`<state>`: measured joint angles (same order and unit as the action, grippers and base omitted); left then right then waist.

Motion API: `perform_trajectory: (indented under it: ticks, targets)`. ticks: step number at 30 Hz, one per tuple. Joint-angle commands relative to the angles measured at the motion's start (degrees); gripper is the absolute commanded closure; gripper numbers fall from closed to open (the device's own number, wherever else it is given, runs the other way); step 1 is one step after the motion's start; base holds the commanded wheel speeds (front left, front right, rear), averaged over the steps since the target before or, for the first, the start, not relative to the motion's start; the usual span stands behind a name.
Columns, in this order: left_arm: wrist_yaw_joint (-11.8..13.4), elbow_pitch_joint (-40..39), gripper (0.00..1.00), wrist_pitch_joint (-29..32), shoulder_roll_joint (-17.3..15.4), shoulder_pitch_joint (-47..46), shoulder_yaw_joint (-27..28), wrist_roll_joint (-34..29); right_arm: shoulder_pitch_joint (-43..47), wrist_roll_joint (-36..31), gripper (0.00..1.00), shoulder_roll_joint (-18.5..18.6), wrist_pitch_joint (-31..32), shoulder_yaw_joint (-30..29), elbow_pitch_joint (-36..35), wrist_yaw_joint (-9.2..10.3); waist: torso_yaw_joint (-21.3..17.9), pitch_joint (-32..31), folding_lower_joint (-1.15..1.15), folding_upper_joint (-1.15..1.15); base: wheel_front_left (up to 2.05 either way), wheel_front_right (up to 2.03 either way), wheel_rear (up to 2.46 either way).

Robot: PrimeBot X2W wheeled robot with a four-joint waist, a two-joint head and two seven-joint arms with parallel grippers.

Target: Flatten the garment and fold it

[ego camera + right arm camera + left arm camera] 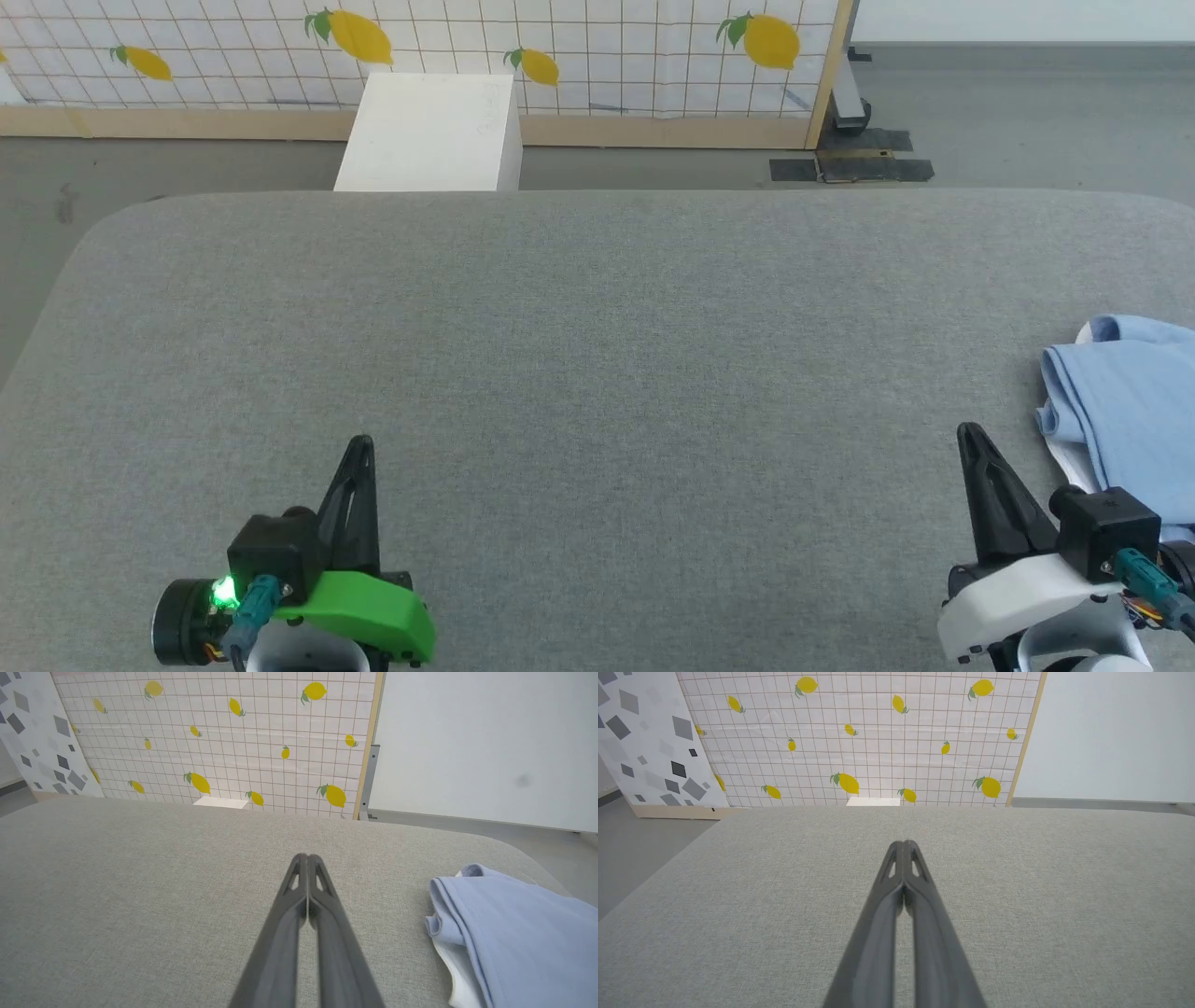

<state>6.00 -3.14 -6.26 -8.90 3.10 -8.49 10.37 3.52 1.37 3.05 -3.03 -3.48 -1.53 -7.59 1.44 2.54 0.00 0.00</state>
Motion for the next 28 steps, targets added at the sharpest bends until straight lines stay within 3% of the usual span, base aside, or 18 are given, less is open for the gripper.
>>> perform_trajectory:
  ticks: [1,28]
  targets:
    - [-0.6,0.3,1.0,0.3,0.6,-1.4,0.5,-1.1,-1.0,-0.6,1.0,-0.1,0.2,0.3,0.2,0.06,0.0,-0.1,0.0,0.0,0.0,0.0,0.0]
    - [-3.7,1.9,1.0,3.7,3.7,-2.3,5.1,-6.4,-2.5,-1.0,1.0,-0.1,1.8,2.1,1.0,0.08,-0.8,-1.5,0.0,0.0,0.0,0.0,0.0]
